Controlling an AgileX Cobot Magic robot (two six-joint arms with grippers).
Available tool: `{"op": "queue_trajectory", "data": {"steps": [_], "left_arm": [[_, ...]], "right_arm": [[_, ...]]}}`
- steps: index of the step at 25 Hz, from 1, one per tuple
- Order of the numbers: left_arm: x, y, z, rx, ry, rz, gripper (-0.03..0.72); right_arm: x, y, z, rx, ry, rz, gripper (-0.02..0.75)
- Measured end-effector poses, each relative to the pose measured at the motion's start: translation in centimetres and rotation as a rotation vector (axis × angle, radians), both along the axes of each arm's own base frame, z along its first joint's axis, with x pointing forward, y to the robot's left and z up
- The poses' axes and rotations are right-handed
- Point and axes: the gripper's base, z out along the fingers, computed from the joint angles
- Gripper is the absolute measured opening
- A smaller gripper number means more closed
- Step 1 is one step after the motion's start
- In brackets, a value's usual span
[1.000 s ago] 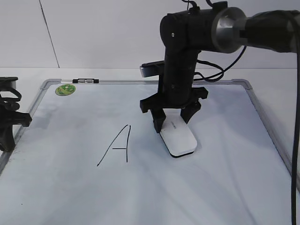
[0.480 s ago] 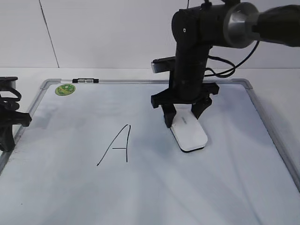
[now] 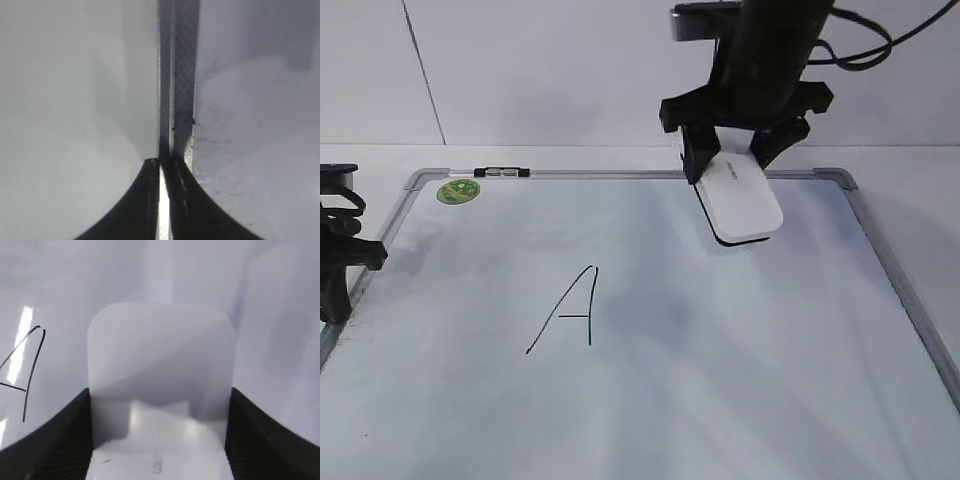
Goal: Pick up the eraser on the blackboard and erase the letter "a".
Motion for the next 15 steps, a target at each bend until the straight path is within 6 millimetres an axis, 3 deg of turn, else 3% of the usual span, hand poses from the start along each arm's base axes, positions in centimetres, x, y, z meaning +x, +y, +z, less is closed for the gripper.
{"op": "queue_trajectory", "data": {"steps": [8,15], "left_arm": [[0.0,0.0,0.0,0.0,0.0,0.0,0.016],[0.0,0.0,0.0,-0.001,0.0,0.0,0.016]], "right_arm": [[-1.9,-1.7,4.8,0.011,-0.111,-0.041,0.559],[-3.5,-5.9,6.6,0.0,-0.132,-0.132,0.559]]}}
